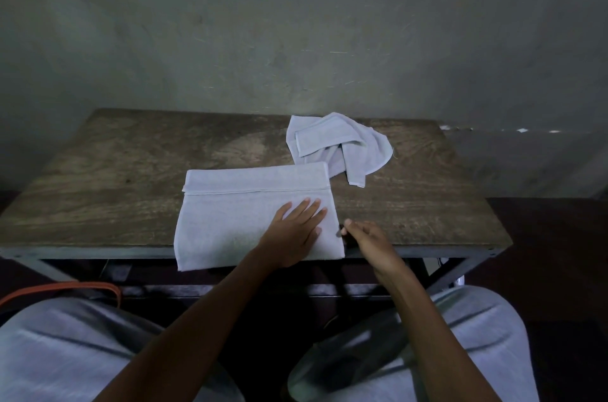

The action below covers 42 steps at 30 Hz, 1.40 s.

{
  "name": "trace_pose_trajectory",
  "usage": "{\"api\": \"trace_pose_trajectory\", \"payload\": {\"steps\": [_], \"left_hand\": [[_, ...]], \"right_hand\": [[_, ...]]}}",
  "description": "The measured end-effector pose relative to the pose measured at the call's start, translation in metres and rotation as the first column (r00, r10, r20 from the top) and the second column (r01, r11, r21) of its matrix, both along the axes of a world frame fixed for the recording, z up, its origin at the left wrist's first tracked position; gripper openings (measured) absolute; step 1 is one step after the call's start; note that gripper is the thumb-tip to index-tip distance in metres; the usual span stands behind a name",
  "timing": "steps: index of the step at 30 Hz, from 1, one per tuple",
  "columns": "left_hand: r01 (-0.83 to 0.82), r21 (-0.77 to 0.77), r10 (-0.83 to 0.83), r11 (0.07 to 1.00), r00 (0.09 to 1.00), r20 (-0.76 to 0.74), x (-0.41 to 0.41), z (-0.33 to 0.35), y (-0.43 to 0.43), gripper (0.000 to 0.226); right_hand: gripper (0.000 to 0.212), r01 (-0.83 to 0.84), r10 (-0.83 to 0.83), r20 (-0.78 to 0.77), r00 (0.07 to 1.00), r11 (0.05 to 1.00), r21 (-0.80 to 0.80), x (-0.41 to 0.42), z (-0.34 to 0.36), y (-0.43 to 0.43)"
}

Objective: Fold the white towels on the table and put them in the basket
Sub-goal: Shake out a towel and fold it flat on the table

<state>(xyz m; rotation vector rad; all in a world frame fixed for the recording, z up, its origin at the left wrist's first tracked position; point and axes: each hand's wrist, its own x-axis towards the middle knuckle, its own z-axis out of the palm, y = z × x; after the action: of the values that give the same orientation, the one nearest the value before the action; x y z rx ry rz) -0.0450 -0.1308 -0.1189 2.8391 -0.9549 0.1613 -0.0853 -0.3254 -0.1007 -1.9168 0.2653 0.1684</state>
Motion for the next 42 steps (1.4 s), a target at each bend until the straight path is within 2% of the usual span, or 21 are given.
{"api": "trace_pose_trajectory", "payload": {"steps": [3,6,7,8,10,12,14,16,18,22,24,27,28,30,32,35,39,42], "left_hand": [[0.002,0.012,-0.002,1.000,1.000,-0.023,0.001,0.001,0.000,0.060],[-0.004,0.023,0.005,1.000,1.000,-0.025,0.000,0.001,0.000,0.061],[-0.006,0.025,0.007,1.000,1.000,-0.024,0.000,0.001,0.000,0.062],[-0.009,0.027,0.010,1.000,1.000,-0.028,-0.001,0.002,0.000,0.062],[-0.012,0.031,0.014,0.999,0.999,-0.052,-0.001,0.003,0.000,0.063],[-0.001,0.015,0.002,1.000,0.996,-0.084,0.000,0.005,0.003,0.064],[-0.020,-0.049,0.015,0.999,0.994,-0.105,0.003,0.006,0.015,0.066],[-0.062,-0.127,0.061,0.990,0.998,-0.014,0.004,0.004,0.037,0.062],[-0.132,-0.210,0.158,0.969,0.981,0.111,0.007,0.000,0.067,0.048],[-0.326,-0.276,0.389,0.904,0.897,0.212,0.014,0.009,0.129,0.035],[-0.430,-0.245,0.479,0.869,0.857,0.192,0.020,0.015,0.159,0.038],[-0.506,-0.128,0.520,0.853,0.846,0.117,0.032,0.021,0.191,0.044],[-0.499,-0.109,0.508,0.860,0.856,0.095,0.037,0.021,0.199,0.043],[-0.435,-0.134,0.444,0.890,0.895,0.039,0.047,0.023,0.209,0.043],[-0.344,-0.167,0.353,0.924,0.935,0.024,0.056,0.023,0.219,0.039],[-0.250,-0.179,0.259,0.952,0.966,0.028,0.070,0.025,0.225,0.023],[-0.105,-0.077,0.108,0.992,0.993,0.047,0.079,0.033,0.226,0.033],[-0.114,-0.032,0.117,0.993,0.987,0.111,0.086,0.061,0.228,0.032]], "right_hand": [[0.035,0.023,-0.023,-0.005,1.000,1.000,-0.018,-0.002,-0.001,-0.003],[0.012,0.036,-0.026,0.115,0.993,0.996,-0.086,-0.008,-0.002,-0.004],[0.011,0.011,0.017,0.158,0.987,0.985,-0.174,-0.011,-0.003,-0.005],[0.020,-0.037,0.099,0.183,0.978,0.949,-0.313,-0.015,-0.006,-0.005],[0.033,-0.098,0.253,0.207,0.945,0.822,-0.560,-0.023,-0.010,-0.005],[0.027,-0.059,0.284,0.265,0.921,0.776,-0.628,-0.026,-0.012,-0.008],[0.008,0.014,0.218,0.291,0.932,0.778,-0.628,-0.020,-0.005,-0.013],[0.010,0.040,0.188,0.273,0.944,0.753,-0.657,-0.006,0.005,-0.012],[0.013,0.077,0.174,0.294,0.940,0.730,-0.679,0.015,0.015,-0.007],[0.002,0.046,0.335,0.366,0.868,0.680,-0.732,0.064,0.031,0.014],[0.008,0.035,0.485,0.363,0.795,0.562,-0.826,0.087,0.031,0.026],[0.017,0.065,0.686,0.204,0.698,0.223,-0.973,0.112,0.026,0.035],[0.021,0.070,0.729,0.150,0.668,0.139,-0.988,0.119,0.025,0.035],[0.027,0.071,0.773,0.088,0.628,0.055,-0.996,0.129,0.022,0.032],[0.030,0.042,0.780,0.073,0.621,0.060,-0.997,0.135,0.021,0.029],[0.028,0.003,0.778,0.094,0.622,0.117,-0.993,0.139,0.016,0.025],[0.023,-0.097,0.729,0.161,0.665,0.298,-0.950,0.143,0.019,0.021],[0.016,-0.082,0.654,0.218,0.725,0.396,-0.915,0.152,0.047,0.023]]}}
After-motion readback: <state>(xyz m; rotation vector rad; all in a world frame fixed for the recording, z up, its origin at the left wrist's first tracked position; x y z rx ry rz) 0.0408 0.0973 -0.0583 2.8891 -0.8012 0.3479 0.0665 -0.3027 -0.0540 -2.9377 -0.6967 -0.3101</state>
